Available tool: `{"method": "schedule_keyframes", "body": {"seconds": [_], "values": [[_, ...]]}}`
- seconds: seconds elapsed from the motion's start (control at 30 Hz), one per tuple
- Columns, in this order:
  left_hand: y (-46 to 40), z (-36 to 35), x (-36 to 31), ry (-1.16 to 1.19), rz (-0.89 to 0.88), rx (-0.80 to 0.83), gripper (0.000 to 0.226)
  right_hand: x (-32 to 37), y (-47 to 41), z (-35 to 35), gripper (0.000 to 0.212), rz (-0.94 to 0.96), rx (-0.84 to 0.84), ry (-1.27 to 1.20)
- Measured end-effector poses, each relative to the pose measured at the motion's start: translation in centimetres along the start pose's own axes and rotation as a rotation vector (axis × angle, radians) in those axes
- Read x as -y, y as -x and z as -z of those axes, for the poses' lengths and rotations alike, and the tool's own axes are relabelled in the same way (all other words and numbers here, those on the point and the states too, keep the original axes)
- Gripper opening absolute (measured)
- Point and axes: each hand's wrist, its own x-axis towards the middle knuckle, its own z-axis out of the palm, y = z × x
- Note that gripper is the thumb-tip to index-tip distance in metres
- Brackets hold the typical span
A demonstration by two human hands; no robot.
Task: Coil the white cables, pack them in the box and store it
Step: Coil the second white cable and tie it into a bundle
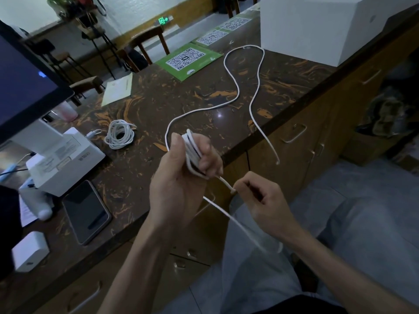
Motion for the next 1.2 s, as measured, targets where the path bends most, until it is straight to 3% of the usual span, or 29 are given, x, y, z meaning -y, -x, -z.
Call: {"method": "schedule_keyframes", "body": {"seconds": [0.1,0.2,0.4,0.53,0.6,0.63,0.7,0.87,1.0,1.13,1.2], "values": [[-0.6,1.0,0.8,-0.244,-0.058,0.011,0.048,0.5,0.2,-0.2,0.026,-0.014,0.033,-0.001],[-0.5,1.3,1.0,-0.676,-0.137,0.034,0.044,1.1,-0.1,-0.2,0.026,0.003,0.094,0.109],[-0.5,0.6,2.4,-1.269,-0.111,0.093,0.009,1.9,-0.9,0.7,0.021,0.024,0.23,0.334],[-2.1,2.8,5.9,-1.674,0.043,0.241,0.032,2.7,-1.0,1.4,0.021,0.072,0.315,0.397],[-2.2,3.3,6.2,-1.808,-0.105,0.264,0.029,2.9,-0.8,1.5,0.017,0.081,0.335,0.423],[-2.0,3.3,6.1,-1.865,-0.203,0.28,0.029,3.0,-0.7,1.6,0.017,0.078,0.342,0.46],[-1.3,2.7,5.2,-1.951,-0.22,0.416,0.032,3.0,-0.7,1.6,0.017,0.032,0.367,0.596],[-0.5,3.1,4.5,-1.903,0.05,0.451,0.044,3.3,-1.8,3.4,0.013,-0.365,0.463,0.792],[-0.3,1.8,4.0,-2.055,0.019,0.55,0.043,3.5,-2.4,3.4,0.012,-0.396,0.506,1.063],[-0.1,1.7,3.8,-2.154,0.076,0.495,0.055,3.1,-2.4,4.3,0.048,-0.551,0.362,1.163],[0.2,1.6,4.0,-2.129,0.128,0.536,0.053,3.0,-2.3,4.3,0.06,-0.537,0.285,1.201]]}}
